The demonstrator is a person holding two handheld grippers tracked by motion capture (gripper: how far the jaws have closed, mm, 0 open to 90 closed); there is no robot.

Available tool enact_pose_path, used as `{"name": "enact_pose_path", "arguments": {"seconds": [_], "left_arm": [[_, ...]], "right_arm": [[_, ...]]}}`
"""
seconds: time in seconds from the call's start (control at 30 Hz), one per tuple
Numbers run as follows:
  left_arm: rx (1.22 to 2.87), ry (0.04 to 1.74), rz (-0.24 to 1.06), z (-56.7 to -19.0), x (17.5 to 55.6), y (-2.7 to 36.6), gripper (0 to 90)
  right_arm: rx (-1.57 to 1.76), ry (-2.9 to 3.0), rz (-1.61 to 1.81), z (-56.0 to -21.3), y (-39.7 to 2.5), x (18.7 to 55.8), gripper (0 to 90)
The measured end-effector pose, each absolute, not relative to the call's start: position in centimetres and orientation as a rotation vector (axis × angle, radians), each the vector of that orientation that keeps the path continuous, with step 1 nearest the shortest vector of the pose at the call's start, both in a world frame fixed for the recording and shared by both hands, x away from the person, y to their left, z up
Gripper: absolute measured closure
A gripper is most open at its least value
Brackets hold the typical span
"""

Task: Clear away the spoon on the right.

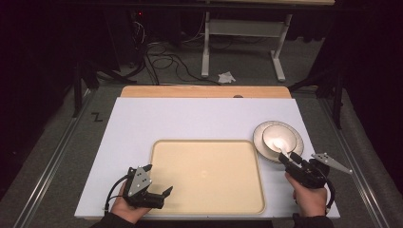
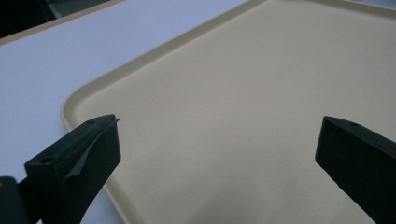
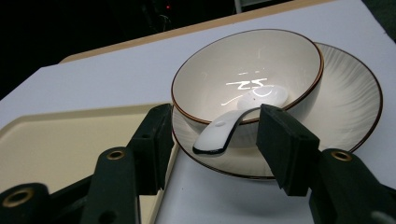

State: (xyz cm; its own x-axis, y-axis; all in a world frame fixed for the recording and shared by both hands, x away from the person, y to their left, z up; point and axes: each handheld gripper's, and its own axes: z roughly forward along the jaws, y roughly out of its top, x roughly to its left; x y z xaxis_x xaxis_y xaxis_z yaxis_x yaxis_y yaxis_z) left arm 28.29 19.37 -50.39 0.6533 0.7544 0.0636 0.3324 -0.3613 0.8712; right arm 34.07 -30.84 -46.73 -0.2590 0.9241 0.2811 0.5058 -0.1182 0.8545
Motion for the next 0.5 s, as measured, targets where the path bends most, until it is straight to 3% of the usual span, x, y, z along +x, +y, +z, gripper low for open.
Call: {"name": "enact_pose_path", "arguments": {"seconds": [0.5], "left_arm": [[1.956,0.850,0.587,-50.34,28.28,19.41,0.7]], "right_arm": [[1.647,1.691,1.404,-47.10,-31.08,34.28,55.6]]}}
